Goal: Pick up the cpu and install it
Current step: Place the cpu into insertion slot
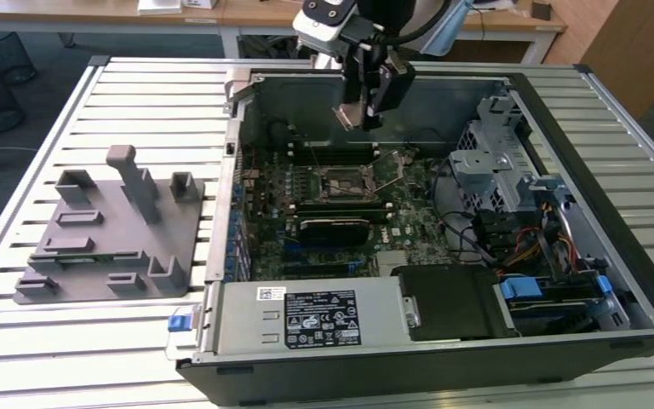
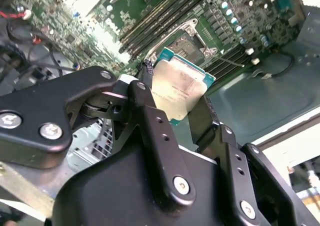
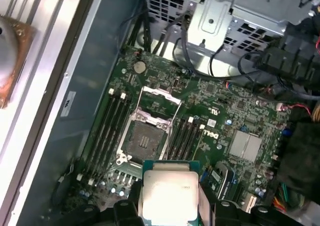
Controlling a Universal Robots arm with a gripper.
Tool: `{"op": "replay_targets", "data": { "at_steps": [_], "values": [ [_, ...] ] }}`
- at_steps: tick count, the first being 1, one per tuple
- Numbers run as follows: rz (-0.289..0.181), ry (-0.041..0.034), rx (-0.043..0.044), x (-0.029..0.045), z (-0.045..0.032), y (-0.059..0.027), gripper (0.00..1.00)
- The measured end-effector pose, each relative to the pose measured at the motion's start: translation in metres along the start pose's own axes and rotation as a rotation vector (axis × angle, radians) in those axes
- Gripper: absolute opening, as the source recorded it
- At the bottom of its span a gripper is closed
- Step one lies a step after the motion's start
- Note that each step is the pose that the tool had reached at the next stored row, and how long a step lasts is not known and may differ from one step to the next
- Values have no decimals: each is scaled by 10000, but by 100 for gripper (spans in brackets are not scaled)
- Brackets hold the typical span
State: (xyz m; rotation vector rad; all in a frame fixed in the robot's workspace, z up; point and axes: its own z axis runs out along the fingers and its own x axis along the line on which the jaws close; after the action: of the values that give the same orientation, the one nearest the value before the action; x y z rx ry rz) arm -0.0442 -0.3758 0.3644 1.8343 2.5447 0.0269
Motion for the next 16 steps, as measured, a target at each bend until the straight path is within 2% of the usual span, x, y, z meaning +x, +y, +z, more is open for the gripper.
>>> {"op": "replay_targets", "data": {
  "at_steps": [9, 12, 16],
  "values": [
    [1584, -29, -7, 2, 74, -1, 53],
    [1782, -30, -10, 23, 112, 6, 53],
    [1819, -31, -5, 119, 176, 41, 53]
  ]
}}
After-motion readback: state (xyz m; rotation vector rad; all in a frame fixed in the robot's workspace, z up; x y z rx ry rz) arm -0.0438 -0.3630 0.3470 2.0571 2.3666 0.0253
